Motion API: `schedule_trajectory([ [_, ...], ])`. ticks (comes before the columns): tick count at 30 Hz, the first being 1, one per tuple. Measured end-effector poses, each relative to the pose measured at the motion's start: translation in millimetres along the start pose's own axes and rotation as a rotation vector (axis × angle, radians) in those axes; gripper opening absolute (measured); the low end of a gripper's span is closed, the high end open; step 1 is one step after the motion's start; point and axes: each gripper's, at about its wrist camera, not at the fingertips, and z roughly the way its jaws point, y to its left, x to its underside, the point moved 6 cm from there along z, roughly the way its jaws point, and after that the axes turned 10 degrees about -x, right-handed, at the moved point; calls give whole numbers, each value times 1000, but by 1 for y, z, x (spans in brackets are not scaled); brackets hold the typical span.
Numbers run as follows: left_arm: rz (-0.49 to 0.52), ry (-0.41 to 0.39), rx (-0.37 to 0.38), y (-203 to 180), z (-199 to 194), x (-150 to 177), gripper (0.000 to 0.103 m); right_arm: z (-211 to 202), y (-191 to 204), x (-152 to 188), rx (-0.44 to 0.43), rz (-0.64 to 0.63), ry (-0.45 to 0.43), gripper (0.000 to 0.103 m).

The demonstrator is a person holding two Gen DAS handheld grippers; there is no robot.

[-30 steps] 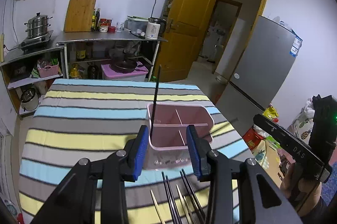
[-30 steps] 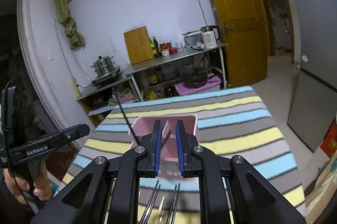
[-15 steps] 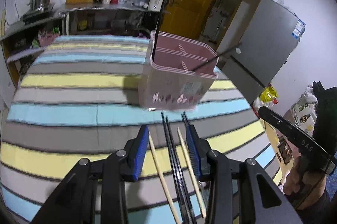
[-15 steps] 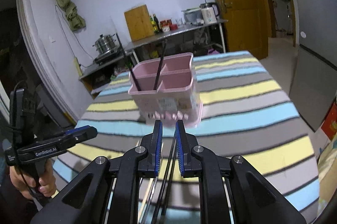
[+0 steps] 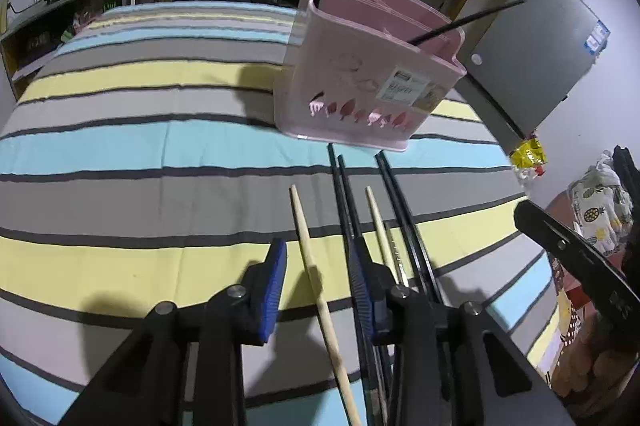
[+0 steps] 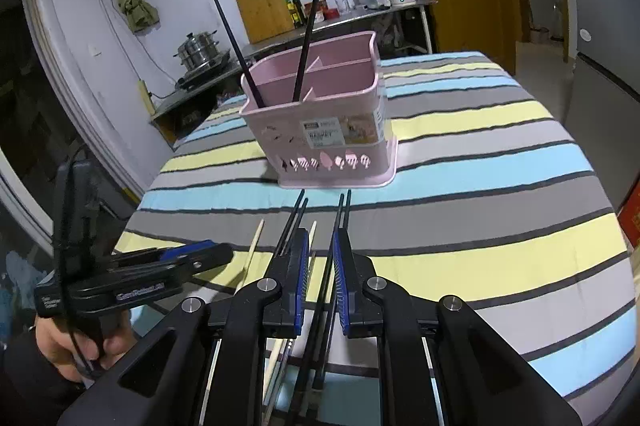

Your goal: Organize utensils

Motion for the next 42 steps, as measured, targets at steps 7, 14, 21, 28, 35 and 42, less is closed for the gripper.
schedule_trajectory([
  [7,10,43,-32,-1,23,-2,24,12,-2,6,-5,12,28,13],
  [14,64,53,-83,1,26,1,9,22,-2,6,-11,20,48,13],
  [21,62,50,-118,28,18,0,7,42,3,5,-23,10,82,13],
  [28,13,42,-145,63,11,1,7,72,4,8,-10,6,145,13],
  [35,-19,56,-128,70,15,-5,7,98,0,9,25,4,204,13],
  [42,30,76,-131,62,26,-16,16,113,-5,8,59,1,244,13],
])
